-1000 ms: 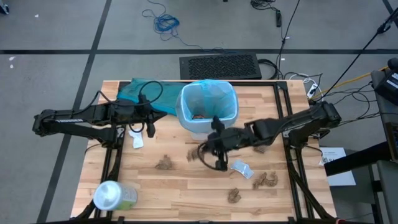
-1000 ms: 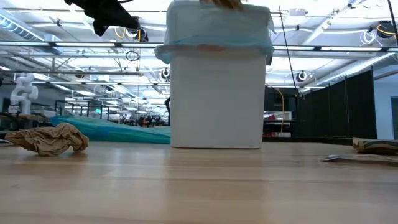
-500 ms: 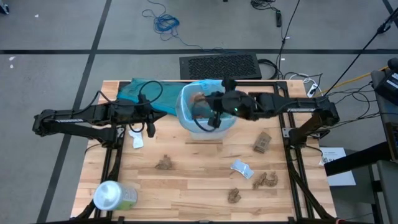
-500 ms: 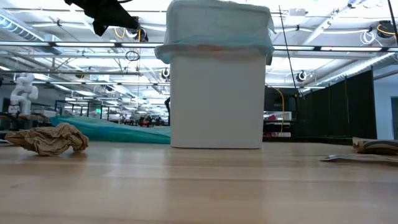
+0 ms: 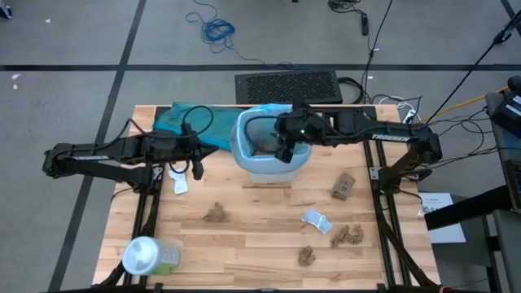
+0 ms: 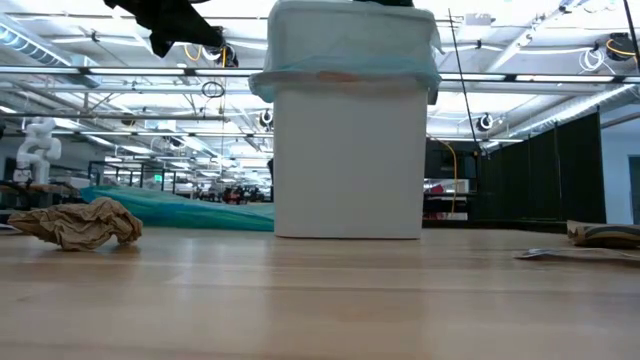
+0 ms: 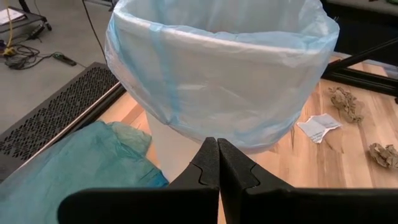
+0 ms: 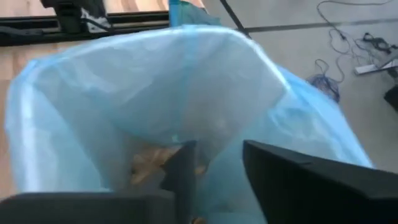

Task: Place trash/remove bag and relplace
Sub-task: Put the brown napkin into the trash bin, then put the brown coffee sleeve into the trash bin

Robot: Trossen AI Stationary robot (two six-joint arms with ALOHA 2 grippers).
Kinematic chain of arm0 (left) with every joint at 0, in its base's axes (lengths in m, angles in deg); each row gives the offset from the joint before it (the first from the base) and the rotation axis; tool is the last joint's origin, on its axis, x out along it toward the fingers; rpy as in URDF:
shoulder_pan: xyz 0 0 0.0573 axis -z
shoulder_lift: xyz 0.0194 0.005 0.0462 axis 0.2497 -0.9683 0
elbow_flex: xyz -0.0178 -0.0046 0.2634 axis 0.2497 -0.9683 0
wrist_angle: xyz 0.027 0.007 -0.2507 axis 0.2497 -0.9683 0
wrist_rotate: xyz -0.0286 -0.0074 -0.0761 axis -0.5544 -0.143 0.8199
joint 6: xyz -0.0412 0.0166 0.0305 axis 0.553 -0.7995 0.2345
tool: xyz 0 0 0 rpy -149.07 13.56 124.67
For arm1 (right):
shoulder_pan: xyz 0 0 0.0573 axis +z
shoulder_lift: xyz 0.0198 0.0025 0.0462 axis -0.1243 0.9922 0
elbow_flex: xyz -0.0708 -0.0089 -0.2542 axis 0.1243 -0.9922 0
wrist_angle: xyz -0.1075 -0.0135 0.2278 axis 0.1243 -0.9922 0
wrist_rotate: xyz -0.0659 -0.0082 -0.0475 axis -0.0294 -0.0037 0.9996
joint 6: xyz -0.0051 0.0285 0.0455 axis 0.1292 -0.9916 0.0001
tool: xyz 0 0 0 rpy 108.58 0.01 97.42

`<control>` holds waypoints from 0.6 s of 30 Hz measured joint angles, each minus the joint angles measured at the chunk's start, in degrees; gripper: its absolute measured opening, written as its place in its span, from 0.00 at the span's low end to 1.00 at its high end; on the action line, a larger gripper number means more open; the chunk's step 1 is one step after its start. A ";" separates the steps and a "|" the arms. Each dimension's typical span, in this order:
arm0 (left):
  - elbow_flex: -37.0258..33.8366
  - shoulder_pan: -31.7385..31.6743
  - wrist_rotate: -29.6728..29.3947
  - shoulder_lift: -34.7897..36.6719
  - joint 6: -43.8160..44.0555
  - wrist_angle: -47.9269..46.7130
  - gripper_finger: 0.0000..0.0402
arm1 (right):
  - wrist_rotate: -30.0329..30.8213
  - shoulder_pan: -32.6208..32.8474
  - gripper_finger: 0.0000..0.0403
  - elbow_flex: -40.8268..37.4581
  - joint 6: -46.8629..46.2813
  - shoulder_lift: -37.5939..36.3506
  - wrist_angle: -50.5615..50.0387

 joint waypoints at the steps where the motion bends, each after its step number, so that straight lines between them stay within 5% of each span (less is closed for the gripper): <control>1: 0.00 0.00 0.00 0.00 0.00 0.00 0.00 | 0.01 0.00 0.38 0.00 0.59 -0.15 0.01; 5: -0.01 0.00 0.01 -0.02 0.00 -0.04 0.00 | 0.19 1.28 0.50 0.00 3.57 -0.50 -1.18; 8: 0.00 0.00 0.02 -0.02 0.10 -0.42 0.00 | 4.54 3.45 0.50 0.00 5.49 -0.91 -3.61; 13: 0.00 0.00 -0.75 -0.02 1.45 -3.75 0.00 | 21.53 9.89 0.24 0.00 7.13 -1.39 -12.14; 15: 0.00 0.00 -1.59 -0.02 1.49 -4.01 0.00 | 23.73 12.22 0.08 0.00 3.91 -1.69 -15.63; 18: 0.00 0.00 -1.99 -0.02 1.51 -3.84 0.00 | 24.12 15.53 0.03 0.00 -5.03 -2.29 -21.45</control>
